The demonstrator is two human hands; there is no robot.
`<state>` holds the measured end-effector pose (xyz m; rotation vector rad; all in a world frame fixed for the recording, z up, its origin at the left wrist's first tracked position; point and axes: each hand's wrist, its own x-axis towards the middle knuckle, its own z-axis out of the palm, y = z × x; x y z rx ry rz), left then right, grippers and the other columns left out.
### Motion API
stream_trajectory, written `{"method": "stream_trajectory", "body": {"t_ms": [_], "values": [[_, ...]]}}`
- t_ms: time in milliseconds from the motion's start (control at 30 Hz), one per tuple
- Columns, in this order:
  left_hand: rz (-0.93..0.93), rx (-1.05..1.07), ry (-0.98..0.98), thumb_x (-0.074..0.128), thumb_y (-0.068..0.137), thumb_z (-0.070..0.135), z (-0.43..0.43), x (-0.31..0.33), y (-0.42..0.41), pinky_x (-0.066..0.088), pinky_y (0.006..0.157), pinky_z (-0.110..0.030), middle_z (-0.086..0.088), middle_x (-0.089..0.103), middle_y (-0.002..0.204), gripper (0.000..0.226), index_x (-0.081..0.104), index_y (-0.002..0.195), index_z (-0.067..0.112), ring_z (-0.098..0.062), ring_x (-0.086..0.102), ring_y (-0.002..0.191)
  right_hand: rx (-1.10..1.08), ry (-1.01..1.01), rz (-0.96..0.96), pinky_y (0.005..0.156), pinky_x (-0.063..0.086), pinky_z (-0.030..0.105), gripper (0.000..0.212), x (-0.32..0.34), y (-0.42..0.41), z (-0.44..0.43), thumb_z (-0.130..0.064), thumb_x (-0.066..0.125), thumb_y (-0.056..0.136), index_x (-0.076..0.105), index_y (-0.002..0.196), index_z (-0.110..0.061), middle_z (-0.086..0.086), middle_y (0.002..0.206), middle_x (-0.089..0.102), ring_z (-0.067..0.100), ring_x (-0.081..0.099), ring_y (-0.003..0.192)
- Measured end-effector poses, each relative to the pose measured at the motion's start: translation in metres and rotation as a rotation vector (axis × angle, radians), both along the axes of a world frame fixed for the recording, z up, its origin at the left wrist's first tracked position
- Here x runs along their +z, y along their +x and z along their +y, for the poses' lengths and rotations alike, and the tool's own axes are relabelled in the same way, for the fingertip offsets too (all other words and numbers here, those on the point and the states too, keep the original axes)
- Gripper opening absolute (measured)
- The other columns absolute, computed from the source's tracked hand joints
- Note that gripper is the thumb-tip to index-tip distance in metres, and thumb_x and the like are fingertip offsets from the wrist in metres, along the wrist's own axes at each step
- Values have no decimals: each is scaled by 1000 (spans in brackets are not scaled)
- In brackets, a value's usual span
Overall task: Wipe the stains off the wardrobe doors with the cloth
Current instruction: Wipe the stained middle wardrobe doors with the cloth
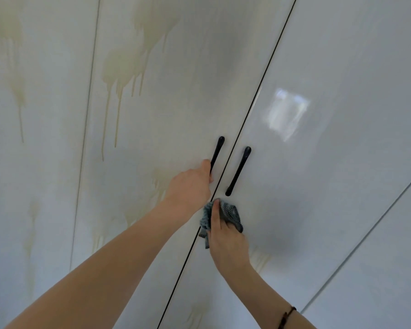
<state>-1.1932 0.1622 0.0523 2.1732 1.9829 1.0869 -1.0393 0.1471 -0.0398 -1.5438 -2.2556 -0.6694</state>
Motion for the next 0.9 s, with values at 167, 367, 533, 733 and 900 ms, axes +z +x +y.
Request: {"method": "stream_trajectory", "body": {"t_ms": [167,367,533,733,900], "values": [[11,-40,-44,47,98,18,1,6,-4,43,62,-34,-1,66,96,16,32,101,21,-27,61,75,-91,95,101,35,28,21,101,44,-29,7,-10,92,54,47,142,10,2,56,58,15,49,40],[38,-107,-81,45,97,26,5,10,-12,50,57,-34,-2,63,78,17,39,112,21,-19,57,55,-85,1,295,70,46,32,102,62,-54,9,-26,63,96,-16,157,-3,2,128,60,23,65,99],[4,-193,-111,43,93,17,6,13,-20,57,55,-36,-1,68,82,29,41,120,25,-18,62,44,-31,-72,684,87,52,36,56,104,-60,4,-29,51,104,31,155,-19,0,124,65,20,65,106],[35,-226,-85,38,101,21,8,10,-24,57,63,-45,-7,67,91,10,39,111,19,-25,65,54,104,268,872,53,36,17,21,223,-68,2,-9,36,102,41,93,-26,-15,76,53,4,62,65],[6,-248,-71,40,101,18,13,6,-25,57,65,-45,-8,66,93,10,39,111,19,-26,62,59,-42,379,584,64,34,32,17,227,-71,27,-17,39,100,49,113,-15,0,86,56,27,53,73]]}}
